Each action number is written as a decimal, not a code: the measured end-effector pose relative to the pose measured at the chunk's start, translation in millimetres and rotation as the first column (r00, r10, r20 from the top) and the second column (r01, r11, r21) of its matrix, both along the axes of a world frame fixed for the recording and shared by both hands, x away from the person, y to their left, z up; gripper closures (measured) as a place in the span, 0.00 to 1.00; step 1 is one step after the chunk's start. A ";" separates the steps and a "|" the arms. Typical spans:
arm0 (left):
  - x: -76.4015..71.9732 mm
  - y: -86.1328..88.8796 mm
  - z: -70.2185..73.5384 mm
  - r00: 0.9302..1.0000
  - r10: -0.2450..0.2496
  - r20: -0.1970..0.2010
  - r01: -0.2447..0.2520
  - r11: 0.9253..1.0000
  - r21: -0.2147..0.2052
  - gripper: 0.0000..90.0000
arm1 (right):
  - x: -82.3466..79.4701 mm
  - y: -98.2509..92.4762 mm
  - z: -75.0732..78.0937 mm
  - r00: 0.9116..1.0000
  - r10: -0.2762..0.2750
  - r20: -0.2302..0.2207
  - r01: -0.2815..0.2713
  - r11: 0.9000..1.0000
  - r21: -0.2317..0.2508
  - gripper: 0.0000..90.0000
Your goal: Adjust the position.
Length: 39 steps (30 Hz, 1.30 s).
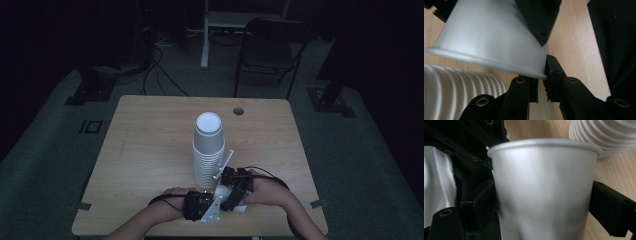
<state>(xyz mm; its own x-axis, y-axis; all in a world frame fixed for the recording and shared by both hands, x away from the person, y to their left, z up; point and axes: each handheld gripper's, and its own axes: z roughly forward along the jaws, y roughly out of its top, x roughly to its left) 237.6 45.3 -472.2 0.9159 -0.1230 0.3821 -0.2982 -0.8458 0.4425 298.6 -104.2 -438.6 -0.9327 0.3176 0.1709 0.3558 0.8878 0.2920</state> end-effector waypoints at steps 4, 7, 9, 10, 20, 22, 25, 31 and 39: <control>2.0 3.9 -0.2 1.000 0.020 -0.020 -0.021 0.999 -0.044 0.91 | -0.8 -0.6 1.3 1.000 0.004 0.021 -0.004 1.000 0.023 0.17; 2.9 6.3 1.6 0.999 0.030 -0.027 -0.032 0.997 -0.075 0.89 | 0.1 -2.8 2.7 1.000 0.002 0.028 -0.003 0.999 0.037 0.18; 3.4 7.4 2.9 0.999 0.037 -0.036 -0.040 0.997 -0.073 0.79 | 0.7 -4.6 2.4 0.999 0.001 0.044 -0.002 0.999 0.039 0.18; 2.7 7.7 2.1 0.999 0.048 -0.026 -0.050 0.995 -0.086 0.74 | 1.4 -5.8 2.0 0.999 -0.005 0.053 0.003 0.999 0.041 0.18; 12.5 29.2 8.7 0.984 0.148 -0.101 -0.166 0.966 -0.200 0.44 | 2.3 -40.0 2.4 0.986 -0.114 0.119 0.095 0.984 0.149 0.18; 14.9 36.4 11.5 0.978 0.157 -0.135 -0.186 0.953 -0.238 0.44 | 1.4 -51.9 3.3 0.974 -0.165 0.158 0.132 0.971 0.199 0.18; 17.4 46.0 12.9 0.968 0.169 -0.185 -0.218 0.932 -0.288 0.42 | -0.4 -69.4 3.9 0.942 -0.255 0.219 0.186 0.938 0.291 0.18; 20.4 59.3 6.3 0.949 0.192 -0.250 -0.269 0.907 -0.324 0.42 | -2.2 -95.4 2.8 0.823 -0.473 0.314 0.299 0.832 0.468 0.18; 19.9 73.7 -13.3 0.915 0.202 -0.348 -0.326 0.880 -0.345 0.42 | 2.8 -116.2 -7.9 0.572 -0.706 0.417 0.364 0.674 0.643 0.18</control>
<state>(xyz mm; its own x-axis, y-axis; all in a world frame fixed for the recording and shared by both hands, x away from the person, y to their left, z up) 257.5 119.1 -485.5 0.9689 0.2407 0.0564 0.1072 -0.6145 0.7816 301.4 -220.4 -446.4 -0.5438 0.8359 -0.0745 0.3120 0.2837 0.9067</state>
